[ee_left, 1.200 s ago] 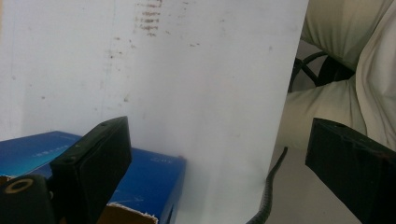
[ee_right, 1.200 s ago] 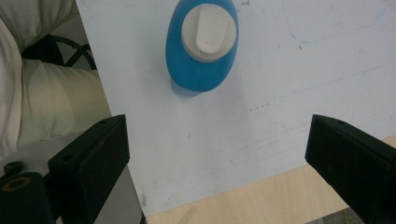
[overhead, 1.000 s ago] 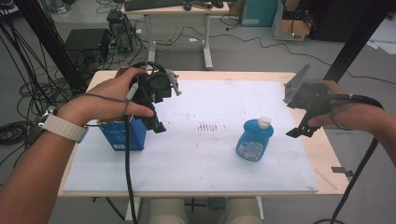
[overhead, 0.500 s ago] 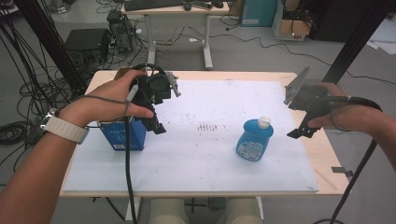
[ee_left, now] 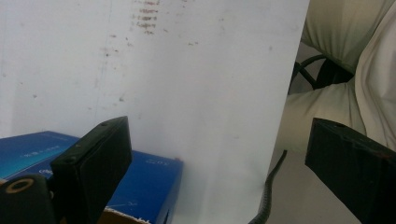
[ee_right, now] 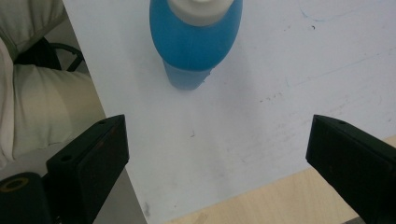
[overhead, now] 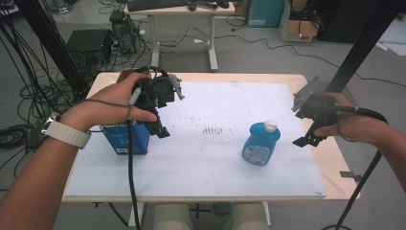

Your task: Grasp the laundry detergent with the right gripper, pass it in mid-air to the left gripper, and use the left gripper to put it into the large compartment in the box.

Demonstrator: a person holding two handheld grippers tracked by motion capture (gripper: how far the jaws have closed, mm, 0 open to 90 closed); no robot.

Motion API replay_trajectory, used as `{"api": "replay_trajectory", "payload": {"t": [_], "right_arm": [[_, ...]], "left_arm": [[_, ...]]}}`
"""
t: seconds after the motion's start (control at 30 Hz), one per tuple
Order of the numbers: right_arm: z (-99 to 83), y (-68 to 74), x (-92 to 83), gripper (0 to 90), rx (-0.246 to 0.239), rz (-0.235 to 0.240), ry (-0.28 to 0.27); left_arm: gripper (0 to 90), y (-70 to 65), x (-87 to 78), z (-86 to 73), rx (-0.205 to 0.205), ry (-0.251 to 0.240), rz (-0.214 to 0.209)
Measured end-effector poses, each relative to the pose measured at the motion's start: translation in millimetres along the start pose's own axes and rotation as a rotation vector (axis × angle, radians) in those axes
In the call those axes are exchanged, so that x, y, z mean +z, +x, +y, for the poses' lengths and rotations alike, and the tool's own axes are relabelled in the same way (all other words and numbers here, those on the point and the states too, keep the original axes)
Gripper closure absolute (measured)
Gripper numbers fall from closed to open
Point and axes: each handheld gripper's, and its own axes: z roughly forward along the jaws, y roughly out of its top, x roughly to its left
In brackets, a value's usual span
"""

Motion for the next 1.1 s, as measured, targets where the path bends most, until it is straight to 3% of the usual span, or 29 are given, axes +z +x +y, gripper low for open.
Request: {"api": "replay_trajectory", "payload": {"t": [0.23,0.43,0.57,0.67,1.1], "right_arm": [[0.1,1.1,2.0,6.6,0.016,0.001,-0.005],[-2.7,0.8,6.1,6.9,0.070,0.019,-0.012],[-4.2,0.6,7.7,7.5,0.134,0.037,-0.015],[-3.4,0.8,7.4,7.2,0.124,0.028,-0.008],[0.5,5.3,12.3,4.1,0.163,0.014,-0.011]], "left_arm": [[7.9,-0.6,1.2,-0.8,0.000,-0.002,0.000],[8.1,-1.0,0.8,-1.7,-0.003,-0.003,0.002],[8.2,-0.9,1.0,-1.9,-0.003,-0.004,0.001],[8.2,-0.9,1.5,-2.2,-0.002,-0.004,0.002],[9.2,-0.7,1.5,-3.4,-0.003,-0.009,0.005]]}}
